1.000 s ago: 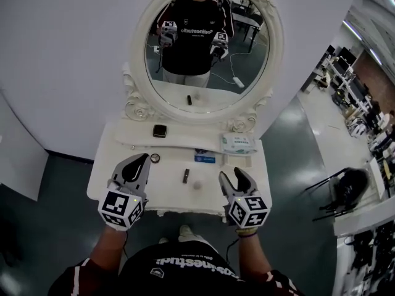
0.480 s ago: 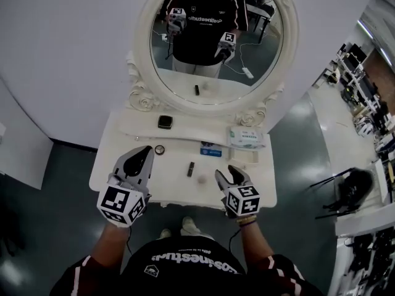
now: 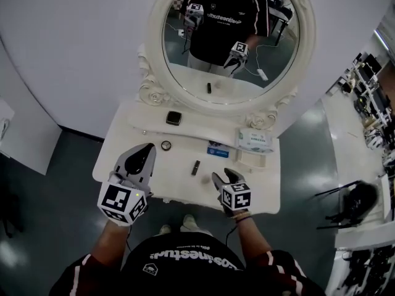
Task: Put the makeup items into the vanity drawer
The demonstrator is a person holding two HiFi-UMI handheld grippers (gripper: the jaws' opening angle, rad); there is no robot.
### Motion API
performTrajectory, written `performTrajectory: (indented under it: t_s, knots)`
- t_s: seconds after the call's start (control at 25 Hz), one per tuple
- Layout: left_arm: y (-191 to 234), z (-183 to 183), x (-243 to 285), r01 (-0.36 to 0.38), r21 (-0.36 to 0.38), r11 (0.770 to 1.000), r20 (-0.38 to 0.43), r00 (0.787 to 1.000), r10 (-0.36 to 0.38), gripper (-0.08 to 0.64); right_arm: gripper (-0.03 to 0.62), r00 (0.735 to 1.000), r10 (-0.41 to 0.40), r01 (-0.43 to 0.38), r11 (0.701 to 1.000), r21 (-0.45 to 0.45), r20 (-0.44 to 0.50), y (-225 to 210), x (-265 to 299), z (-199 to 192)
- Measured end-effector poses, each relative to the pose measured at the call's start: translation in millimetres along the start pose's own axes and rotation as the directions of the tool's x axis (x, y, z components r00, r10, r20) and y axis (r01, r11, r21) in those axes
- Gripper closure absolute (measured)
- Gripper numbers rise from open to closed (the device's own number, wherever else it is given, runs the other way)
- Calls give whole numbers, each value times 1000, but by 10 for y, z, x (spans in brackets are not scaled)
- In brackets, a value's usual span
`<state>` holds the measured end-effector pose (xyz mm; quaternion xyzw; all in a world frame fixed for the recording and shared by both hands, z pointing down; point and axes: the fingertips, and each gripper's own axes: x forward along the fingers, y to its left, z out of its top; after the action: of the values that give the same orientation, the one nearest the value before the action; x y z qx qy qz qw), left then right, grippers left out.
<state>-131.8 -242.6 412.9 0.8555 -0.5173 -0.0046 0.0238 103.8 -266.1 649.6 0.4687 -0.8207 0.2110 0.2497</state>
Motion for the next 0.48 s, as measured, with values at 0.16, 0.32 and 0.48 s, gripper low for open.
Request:
performTrajectory:
  t_s: [0.16, 0.32, 0.48]
  knots:
    - [-26, -36, -18, -19, 2, 1000, -13, 1000, 19, 555, 383, 999, 21, -22, 1000, -4, -43, -16, 205, -155]
    - [-48, -44, -30, -36, 8, 999, -23, 999, 36, 554, 382, 996, 35, -35, 999, 0, -84, -35, 381, -313]
    - [-25, -57, -53, -58, 15, 998, -32, 998, 58, 555, 382, 992, 43, -43, 999, 1, -118, -33, 541, -452]
